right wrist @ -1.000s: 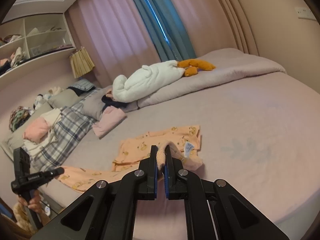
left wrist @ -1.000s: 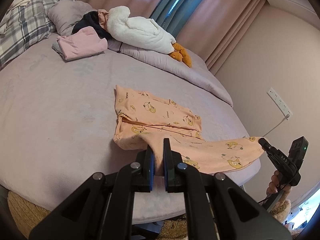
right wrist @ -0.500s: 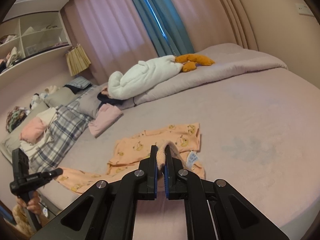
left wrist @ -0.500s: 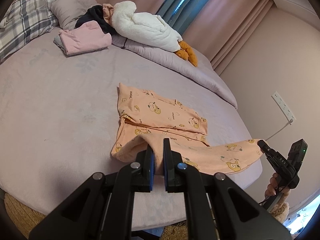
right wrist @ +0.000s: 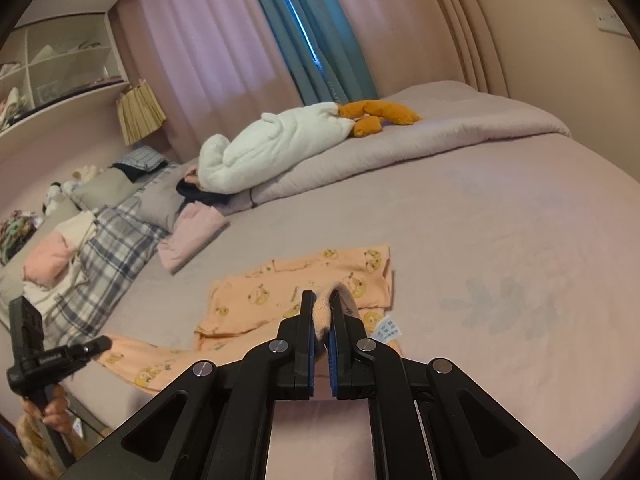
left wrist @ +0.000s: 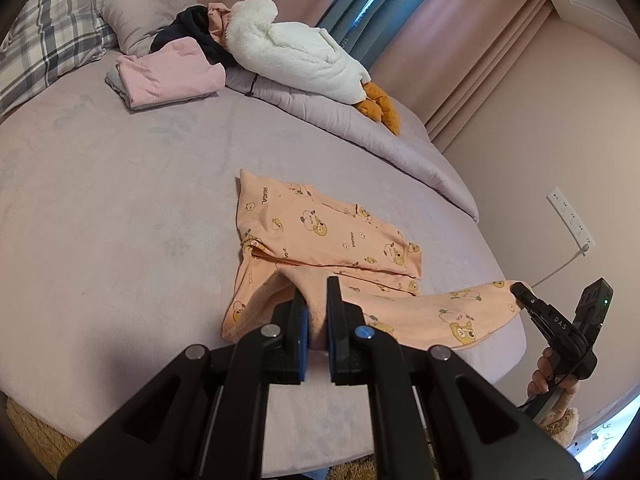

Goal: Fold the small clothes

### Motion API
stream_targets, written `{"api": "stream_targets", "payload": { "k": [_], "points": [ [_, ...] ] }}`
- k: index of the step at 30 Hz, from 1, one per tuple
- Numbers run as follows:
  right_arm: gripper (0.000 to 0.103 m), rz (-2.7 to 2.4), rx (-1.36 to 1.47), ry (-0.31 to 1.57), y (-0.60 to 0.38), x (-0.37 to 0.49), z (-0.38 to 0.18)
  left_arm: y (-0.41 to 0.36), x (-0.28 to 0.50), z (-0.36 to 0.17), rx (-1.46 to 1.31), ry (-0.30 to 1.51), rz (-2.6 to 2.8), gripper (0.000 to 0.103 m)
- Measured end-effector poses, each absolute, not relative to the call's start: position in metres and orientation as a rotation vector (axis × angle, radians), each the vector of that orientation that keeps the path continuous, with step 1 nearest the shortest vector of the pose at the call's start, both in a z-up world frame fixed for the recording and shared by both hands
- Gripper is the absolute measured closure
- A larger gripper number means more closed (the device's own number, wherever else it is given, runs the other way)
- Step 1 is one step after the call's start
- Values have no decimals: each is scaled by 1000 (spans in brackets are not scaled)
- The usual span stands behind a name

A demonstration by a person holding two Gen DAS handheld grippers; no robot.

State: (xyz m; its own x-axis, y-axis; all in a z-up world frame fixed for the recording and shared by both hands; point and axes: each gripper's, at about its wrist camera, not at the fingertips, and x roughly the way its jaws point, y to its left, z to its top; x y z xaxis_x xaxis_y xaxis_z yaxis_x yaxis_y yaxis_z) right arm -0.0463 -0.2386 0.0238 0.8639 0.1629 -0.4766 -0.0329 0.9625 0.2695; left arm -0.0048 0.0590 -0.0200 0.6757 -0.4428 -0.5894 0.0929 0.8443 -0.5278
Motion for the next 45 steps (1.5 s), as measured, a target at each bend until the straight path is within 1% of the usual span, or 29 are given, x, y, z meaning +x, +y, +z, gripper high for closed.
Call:
{"api": "stream_targets", "payload": {
  "k": [13,25,35,45],
  "points": [
    [96,87,266,542,-239,-29,17,59,12,-24,-493,782,-311,96],
    [96,77,263,562,-242,-4,15,61,50,-31,-537,793,-292,97],
    [96,87,255,572,-244,25,13,64,95,-35,-563,796,-271,97],
    [96,53,251,638,-249,79,3,67,154,-51,-583,832,-221,97]
  ]
}}
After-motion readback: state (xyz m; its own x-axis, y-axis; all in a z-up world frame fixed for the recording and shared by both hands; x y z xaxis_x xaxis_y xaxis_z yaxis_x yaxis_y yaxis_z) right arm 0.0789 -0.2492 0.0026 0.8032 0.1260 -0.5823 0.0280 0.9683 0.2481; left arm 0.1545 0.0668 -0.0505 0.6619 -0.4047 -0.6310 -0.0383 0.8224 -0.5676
